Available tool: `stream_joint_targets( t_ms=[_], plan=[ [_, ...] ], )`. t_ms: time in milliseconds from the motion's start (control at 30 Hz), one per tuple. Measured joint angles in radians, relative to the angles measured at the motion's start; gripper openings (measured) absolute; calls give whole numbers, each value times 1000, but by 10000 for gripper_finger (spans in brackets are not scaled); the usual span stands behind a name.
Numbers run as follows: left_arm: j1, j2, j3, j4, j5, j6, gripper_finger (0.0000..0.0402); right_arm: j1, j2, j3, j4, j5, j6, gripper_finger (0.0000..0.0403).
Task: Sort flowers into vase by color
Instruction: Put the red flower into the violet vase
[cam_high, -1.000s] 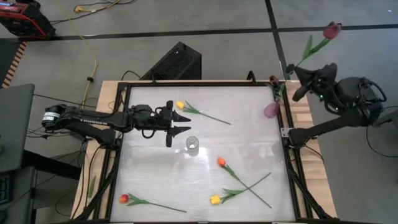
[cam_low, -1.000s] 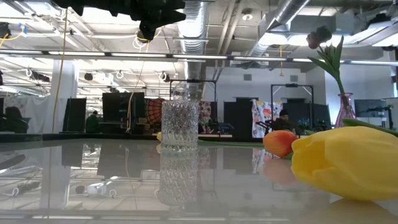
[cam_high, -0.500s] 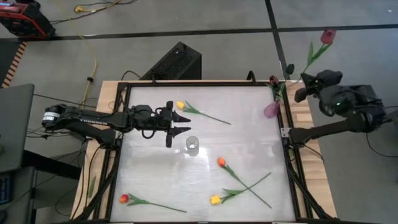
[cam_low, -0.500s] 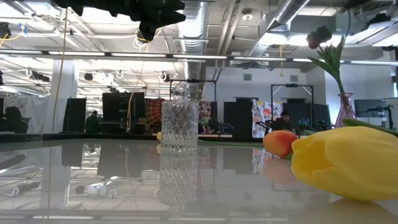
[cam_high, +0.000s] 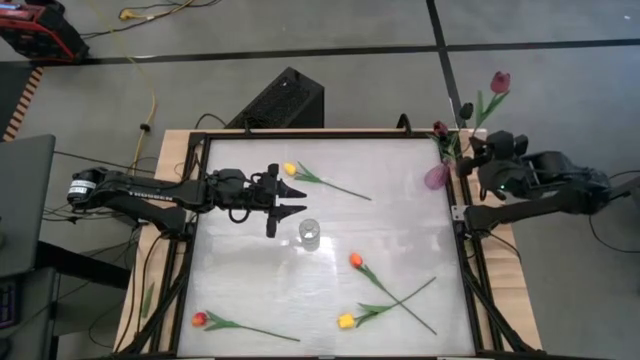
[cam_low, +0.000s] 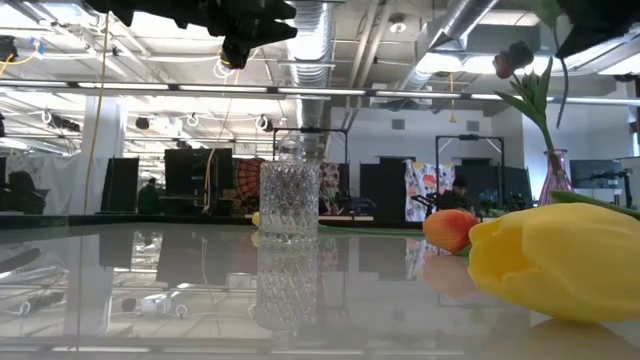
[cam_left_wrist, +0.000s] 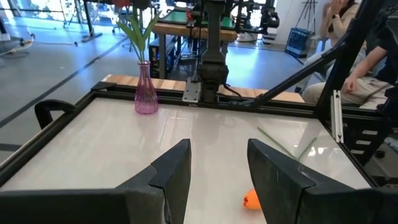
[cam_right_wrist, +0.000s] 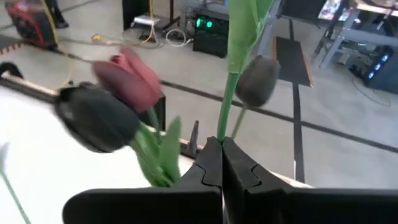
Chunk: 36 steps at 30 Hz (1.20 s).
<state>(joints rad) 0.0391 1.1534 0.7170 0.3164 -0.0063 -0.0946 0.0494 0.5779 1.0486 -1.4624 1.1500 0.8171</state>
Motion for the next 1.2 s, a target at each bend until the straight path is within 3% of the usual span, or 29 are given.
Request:
stream_joint_targets(
  t_ms=[200, 300, 1200],
  plan=[
    [0, 0, 0, -12, 0, -7, 147, 0, -78, -96, 9, 39, 73, 18],
    [0, 0, 0, -12, 0, -7, 147, 1, -95, -102, 64, 57, 28, 18],
    [-29, 0, 0, -12, 0, -4, 147, 0, -93, -137, 143, 22, -68, 18]
  ],
)
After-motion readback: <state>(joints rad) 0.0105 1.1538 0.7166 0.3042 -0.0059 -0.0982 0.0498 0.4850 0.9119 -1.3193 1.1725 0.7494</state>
